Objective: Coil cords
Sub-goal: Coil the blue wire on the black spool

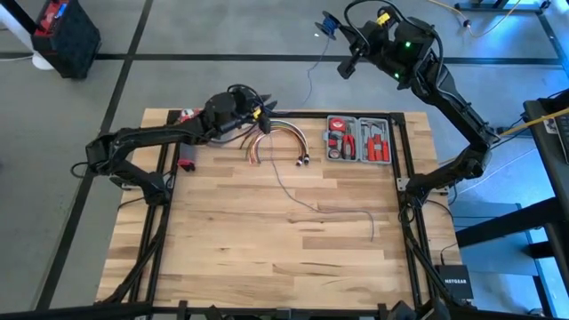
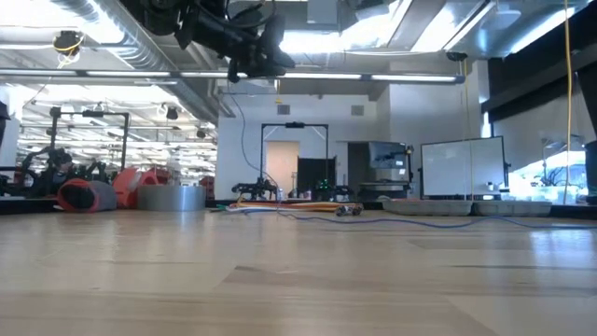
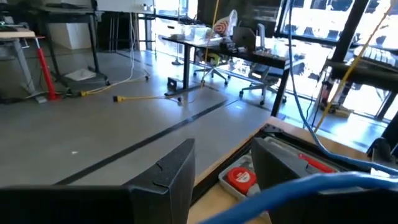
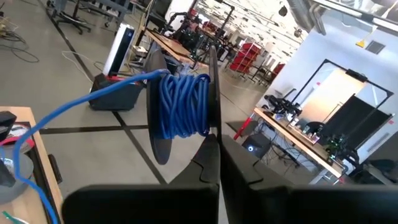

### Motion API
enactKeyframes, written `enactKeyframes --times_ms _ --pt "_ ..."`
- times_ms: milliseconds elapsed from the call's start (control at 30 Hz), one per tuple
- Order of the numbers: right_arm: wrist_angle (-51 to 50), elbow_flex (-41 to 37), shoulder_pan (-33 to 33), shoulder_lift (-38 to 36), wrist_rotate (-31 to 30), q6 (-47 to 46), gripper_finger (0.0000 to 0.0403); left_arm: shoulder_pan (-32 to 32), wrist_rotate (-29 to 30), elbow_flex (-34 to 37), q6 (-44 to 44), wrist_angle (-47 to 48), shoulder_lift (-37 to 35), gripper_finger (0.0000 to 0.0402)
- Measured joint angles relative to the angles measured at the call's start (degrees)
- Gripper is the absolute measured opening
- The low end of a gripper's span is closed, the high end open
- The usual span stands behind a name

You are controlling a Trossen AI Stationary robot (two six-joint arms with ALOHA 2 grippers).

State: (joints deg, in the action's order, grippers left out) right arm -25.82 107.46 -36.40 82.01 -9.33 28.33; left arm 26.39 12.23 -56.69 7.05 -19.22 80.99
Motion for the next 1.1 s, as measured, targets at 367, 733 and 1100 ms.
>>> enactKeyframes --times_ms 367,733,1100 --pt "-5.4 0.0 -1.2 -3.0 6.7 -5.6 0.0001 -8.4 -0.1 5.2 -4.2 -1.3 0.0 0.0153" --pt "10.2 -23.7 -1.2 -8.5 9.1 -7.1 0.0001 -10.3 0.1 6.6 -5.9 -2.8 0.0 0.0153" --pt "43.4 -55.1 -1.1 -13.4 18.1 -15.7 0.0001 -10.6 0.1 6.6 -5.5 -0.7 0.0 0.0153"
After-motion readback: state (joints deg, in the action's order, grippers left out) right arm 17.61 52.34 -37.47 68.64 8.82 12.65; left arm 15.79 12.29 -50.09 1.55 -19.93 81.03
